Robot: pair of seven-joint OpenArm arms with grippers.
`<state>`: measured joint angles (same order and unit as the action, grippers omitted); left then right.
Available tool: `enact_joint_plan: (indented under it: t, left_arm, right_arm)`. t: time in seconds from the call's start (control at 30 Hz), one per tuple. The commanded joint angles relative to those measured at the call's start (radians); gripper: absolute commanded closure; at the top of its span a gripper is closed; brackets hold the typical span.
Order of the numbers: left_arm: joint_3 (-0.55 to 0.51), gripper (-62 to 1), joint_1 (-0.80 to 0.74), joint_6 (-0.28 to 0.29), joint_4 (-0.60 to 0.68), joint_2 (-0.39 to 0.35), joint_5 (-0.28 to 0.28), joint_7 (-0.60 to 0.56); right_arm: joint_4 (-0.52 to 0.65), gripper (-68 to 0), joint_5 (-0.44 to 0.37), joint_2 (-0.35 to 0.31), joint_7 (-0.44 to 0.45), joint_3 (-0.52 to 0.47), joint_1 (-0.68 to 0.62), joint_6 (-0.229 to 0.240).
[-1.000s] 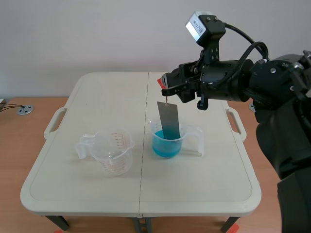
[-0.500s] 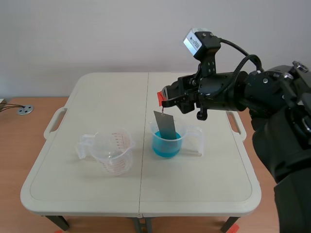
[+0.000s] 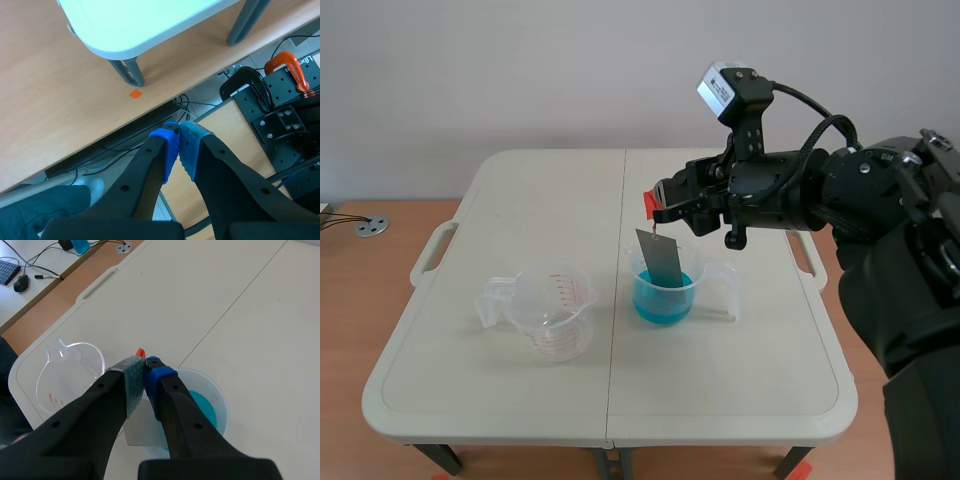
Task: Hold the metal plate by the orange handle, dip it into the blue solution, take it out and point at it, then put the plate back in the beaker on the left.
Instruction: 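Hold the plate still in the solution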
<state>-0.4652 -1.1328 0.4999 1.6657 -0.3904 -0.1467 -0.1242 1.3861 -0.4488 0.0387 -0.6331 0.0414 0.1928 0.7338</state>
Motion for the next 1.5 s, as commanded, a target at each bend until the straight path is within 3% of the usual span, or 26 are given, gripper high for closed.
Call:
enact_joint_plan:
  t: [0.0,1.47]
  left_arm:
    - [-0.001,-1.5,0.000,0.002,0.003,0.002,-0.006,-0.007]
    - [-0.001,-1.5,0.006,0.012,0.003,0.002,-0.002,0.012]
  right_arm:
    - [0.008,-1.4,-0.006,0.000,0.011,0.005,0.015,0.012]
    - [0.008,-1.4,-0.006,0.000,0.014,0.005,0.015,0.012]
